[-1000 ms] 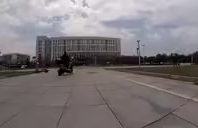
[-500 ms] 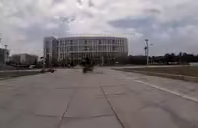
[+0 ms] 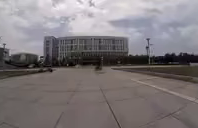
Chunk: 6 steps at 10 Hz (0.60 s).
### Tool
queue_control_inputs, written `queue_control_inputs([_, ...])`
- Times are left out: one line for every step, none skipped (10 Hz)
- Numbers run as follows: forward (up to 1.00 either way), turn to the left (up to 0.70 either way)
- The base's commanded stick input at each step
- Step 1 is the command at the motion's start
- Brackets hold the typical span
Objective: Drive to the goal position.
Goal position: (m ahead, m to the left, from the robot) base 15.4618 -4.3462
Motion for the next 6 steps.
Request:
queue_control_inputs([0.7,0.0])
queue_control_inputs([0.7,0.0])
queue_control_inputs([0.7,0.0])
queue_control_inputs([0.7,0.0])
queue_control_inputs([0.7,0.0])
queue_control_inputs([0.7,0.0])
